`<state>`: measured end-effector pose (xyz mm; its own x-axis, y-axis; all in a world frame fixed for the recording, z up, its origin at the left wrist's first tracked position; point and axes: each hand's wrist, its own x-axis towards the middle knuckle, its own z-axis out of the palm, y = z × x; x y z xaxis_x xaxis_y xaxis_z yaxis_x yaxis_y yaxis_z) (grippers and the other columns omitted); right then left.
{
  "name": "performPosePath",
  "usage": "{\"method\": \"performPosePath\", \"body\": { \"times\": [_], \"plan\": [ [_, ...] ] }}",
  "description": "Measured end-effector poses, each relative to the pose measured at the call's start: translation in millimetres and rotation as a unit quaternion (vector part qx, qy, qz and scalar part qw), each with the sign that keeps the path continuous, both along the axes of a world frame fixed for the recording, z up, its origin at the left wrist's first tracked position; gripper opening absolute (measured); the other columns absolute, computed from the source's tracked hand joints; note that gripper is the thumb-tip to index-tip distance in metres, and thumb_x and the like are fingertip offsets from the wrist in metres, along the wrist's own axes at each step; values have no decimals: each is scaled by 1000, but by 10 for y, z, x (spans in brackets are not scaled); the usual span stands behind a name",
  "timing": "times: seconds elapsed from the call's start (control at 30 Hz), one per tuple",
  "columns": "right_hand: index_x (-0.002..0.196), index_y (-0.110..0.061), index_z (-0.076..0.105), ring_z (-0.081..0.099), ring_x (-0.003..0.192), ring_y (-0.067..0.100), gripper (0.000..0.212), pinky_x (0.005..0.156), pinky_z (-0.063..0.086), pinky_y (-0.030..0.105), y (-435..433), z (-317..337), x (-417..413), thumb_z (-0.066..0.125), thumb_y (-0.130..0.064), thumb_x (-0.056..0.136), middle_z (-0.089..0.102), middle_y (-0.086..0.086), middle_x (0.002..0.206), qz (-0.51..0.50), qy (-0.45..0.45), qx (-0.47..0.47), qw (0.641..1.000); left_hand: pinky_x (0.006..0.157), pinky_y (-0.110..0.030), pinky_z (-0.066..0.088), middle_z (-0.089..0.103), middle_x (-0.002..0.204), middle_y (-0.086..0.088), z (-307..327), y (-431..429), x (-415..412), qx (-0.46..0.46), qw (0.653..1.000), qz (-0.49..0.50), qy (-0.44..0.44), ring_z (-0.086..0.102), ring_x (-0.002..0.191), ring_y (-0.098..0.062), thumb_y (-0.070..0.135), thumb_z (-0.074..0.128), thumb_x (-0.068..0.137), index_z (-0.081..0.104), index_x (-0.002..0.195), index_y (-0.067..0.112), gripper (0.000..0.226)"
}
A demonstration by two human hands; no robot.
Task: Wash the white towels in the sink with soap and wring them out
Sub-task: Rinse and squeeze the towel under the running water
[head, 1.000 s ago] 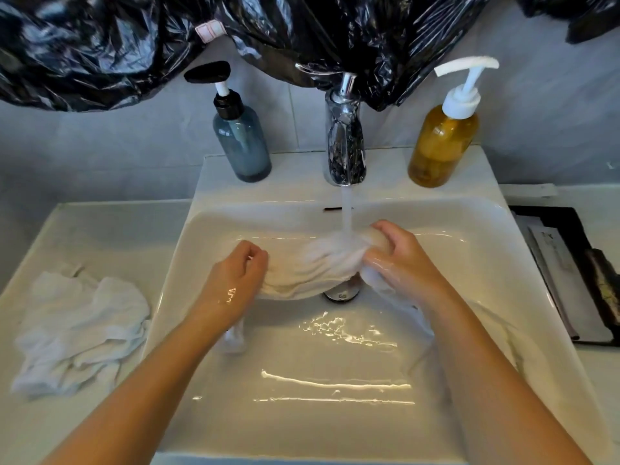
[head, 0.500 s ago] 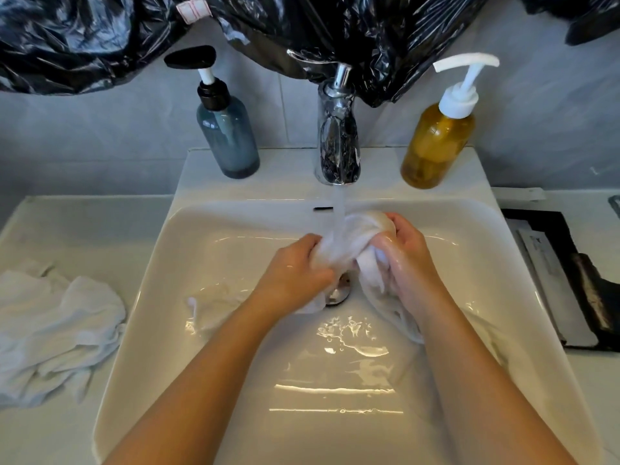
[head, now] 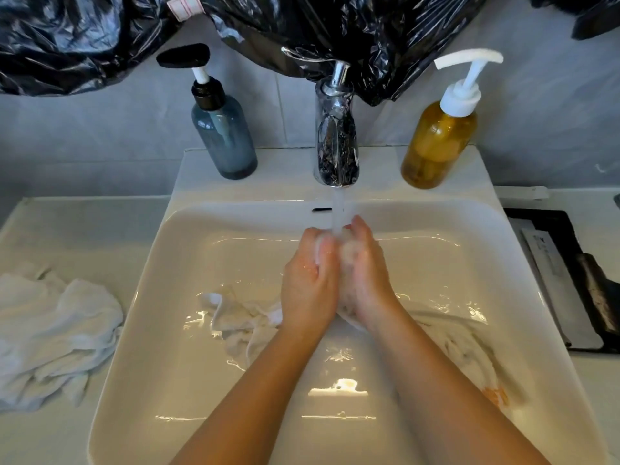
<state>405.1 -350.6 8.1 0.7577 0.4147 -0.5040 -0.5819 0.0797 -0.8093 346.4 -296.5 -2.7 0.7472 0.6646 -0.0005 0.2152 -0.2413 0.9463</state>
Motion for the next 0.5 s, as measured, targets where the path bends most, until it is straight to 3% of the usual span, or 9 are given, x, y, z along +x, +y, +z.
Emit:
{"method": "performPosePath", "body": {
  "times": [0.07,0.13,0.23,0.3,0.37,0.4,0.47,0.5],
  "plan": [
    [73,-19,58,52,59,10,21,58,42,16,62,-65,-14,59,-29,91,55,-9,63,-30,-114,-39,992,59,-34,44,59,70,3,0,15,142,27,998,55,35,56,62,-4,39,41,101,52,84,23,25],
    [67,-19,55,50,61,13,26,56,42,21,53,-65,-32,54,-20,93,53,-10,58,-32,-169,-103,980,59,-33,38,54,67,4,20,71,226,22,996,78,41,51,59,-6,31,39,105,49,78,19,30],
    [60,-21,52,48,55,17,31,54,39,27,-35,-51,-4,51,-17,91,50,1,60,-36,-107,-57,992,61,-31,44,56,68,5,102,120,180,-33,997,70,-6,50,58,-5,30,44,103,53,88,20,20],
    [69,-21,55,49,50,18,21,50,38,25,-43,-47,41,55,-30,88,51,3,61,-37,-80,-62,994,60,-24,45,58,70,8,109,111,72,10,999,41,-34,52,60,-1,27,48,100,55,92,24,11],
    [76,-22,57,57,62,23,15,58,44,32,-7,-35,57,57,-37,78,56,5,69,-27,-110,-112,987,60,-23,47,59,71,6,123,18,11,52,997,12,-53,56,65,-5,28,50,93,56,86,25,10],
    [73,-24,55,58,70,24,11,64,45,35,59,-24,63,54,-34,77,56,5,74,-45,-106,-131,985,58,-23,47,58,69,4,135,-18,20,93,994,17,-47,57,63,-8,26,51,90,56,79,23,12],
    [67,-30,42,51,69,15,25,67,43,32,162,-125,122,49,-18,87,50,0,74,-87,-16,0,996,50,-16,42,51,58,4,166,-22,134,195,979,57,1,51,50,-9,17,51,85,51,65,22,21],
    [66,-30,39,47,63,7,35,64,43,26,154,-115,117,49,-9,92,47,-5,70,-89,-32,-16,995,47,-14,35,46,54,7,199,8,204,165,984,65,30,44,47,-5,15,47,86,45,61,26,28]
  ]
}}
